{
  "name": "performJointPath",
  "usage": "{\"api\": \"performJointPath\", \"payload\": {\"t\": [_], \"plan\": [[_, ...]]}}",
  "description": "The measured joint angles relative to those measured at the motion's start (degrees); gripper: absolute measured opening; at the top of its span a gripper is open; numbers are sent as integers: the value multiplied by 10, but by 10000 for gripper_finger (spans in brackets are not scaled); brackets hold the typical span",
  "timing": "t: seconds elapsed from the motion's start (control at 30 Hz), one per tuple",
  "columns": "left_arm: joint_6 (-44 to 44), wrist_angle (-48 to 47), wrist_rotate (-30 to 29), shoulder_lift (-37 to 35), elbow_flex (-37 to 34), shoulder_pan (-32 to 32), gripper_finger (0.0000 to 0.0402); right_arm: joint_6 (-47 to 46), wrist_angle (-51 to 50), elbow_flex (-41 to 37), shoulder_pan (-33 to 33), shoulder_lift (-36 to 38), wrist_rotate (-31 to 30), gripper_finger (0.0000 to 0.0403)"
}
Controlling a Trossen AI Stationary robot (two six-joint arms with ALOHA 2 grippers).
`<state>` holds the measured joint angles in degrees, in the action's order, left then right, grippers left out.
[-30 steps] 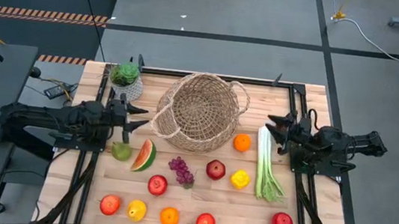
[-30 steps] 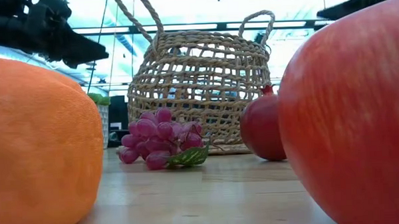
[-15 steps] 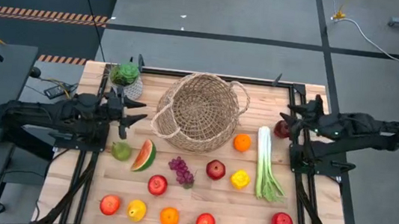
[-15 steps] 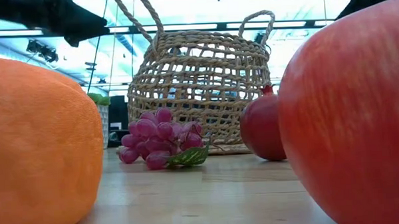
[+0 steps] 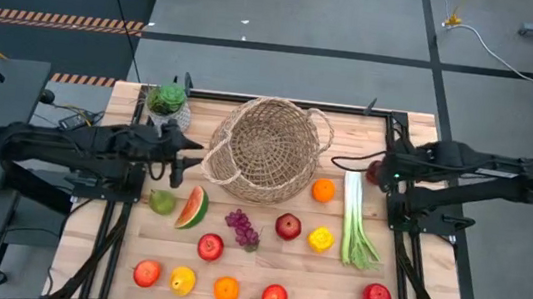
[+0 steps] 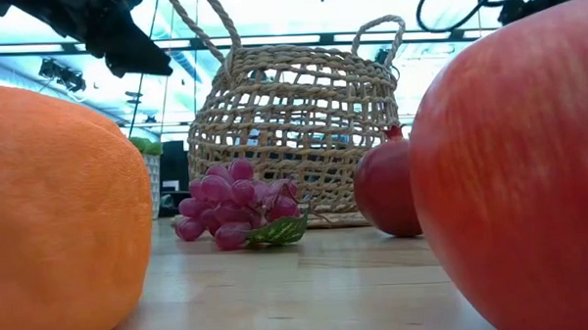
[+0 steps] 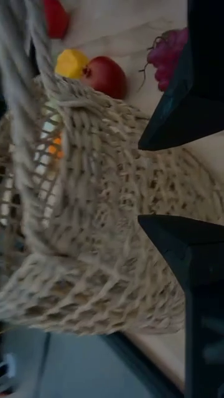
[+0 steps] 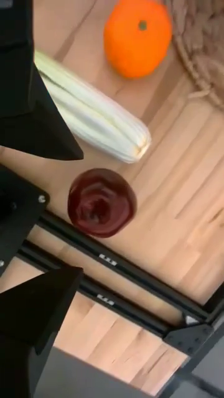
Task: Build produce basket
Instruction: Put the apple into the basket
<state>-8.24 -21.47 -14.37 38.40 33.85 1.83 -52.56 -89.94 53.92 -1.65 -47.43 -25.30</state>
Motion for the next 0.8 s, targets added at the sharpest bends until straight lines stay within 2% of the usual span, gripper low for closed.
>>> {"api": "performJointPath", "payload": {"t": [0.13, 0.23, 0.43, 0.8], "plan": [[6, 4, 0, 15, 0, -17, 179, -2, 2, 0, -23, -22, -4, 287], [12, 5, 0, 19, 0, -28, 172, -37, 2, 0, -49, -34, 1, 275], [14, 5, 0, 18, 0, -50, 166, -38, 2, 0, -110, -54, 38, 265], [16, 5, 0, 18, 0, -74, 164, -1, 55, -1, -177, -94, 88, 320]]}}
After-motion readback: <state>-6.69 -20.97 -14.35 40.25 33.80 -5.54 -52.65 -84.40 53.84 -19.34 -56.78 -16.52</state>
